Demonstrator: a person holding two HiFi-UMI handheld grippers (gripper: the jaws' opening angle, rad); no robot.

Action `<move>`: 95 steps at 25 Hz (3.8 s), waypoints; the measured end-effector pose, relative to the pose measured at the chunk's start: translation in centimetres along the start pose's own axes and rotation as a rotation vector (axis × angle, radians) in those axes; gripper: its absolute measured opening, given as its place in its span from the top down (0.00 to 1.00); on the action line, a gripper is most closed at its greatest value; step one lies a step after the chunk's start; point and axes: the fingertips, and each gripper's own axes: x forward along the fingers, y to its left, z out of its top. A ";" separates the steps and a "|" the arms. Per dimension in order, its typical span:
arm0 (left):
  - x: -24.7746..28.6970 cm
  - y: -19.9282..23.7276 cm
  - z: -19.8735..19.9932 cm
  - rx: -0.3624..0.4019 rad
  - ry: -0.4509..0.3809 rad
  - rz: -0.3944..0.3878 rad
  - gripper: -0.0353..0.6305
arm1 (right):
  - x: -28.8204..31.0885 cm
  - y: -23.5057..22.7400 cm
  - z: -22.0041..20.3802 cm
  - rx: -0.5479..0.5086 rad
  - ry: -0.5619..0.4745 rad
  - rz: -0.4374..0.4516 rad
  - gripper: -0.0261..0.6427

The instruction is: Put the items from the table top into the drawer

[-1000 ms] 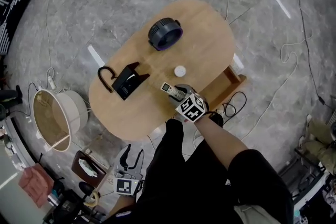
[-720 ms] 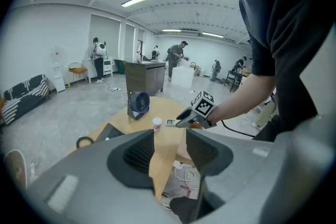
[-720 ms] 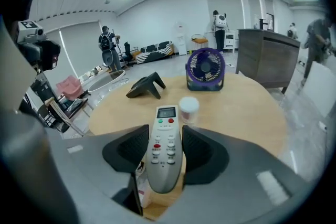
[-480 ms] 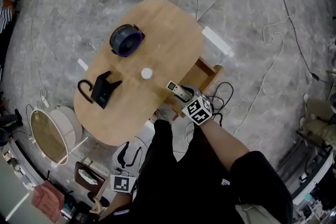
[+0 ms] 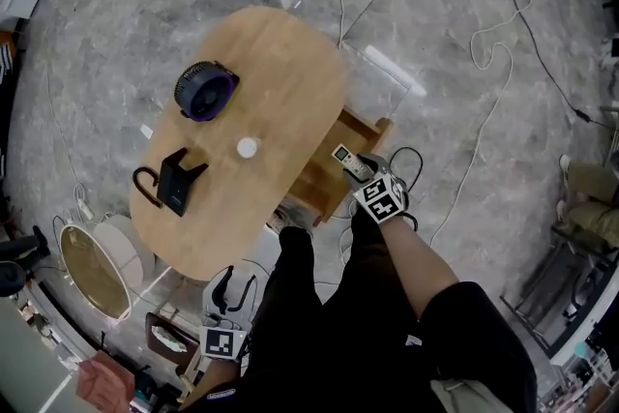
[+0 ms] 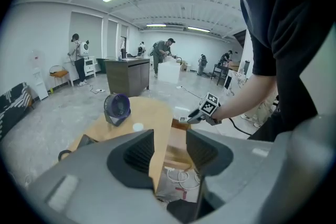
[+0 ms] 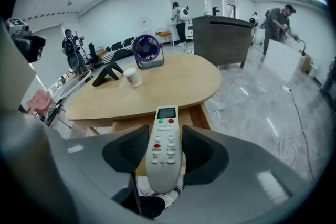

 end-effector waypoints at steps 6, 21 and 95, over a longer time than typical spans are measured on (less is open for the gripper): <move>0.1 -0.2 -0.6 -0.009 0.034 0.012 0.65 | 3.7 -2.5 -2.0 0.023 0.063 -0.022 0.62; -2.1 2.1 -2.7 -0.080 0.060 0.093 0.65 | 12.1 -4.7 -5.3 -0.012 0.262 -0.020 0.62; 25.7 14.0 -4.2 0.083 0.097 -0.013 0.44 | 0.0 12.6 16.4 -0.323 -0.426 0.334 0.39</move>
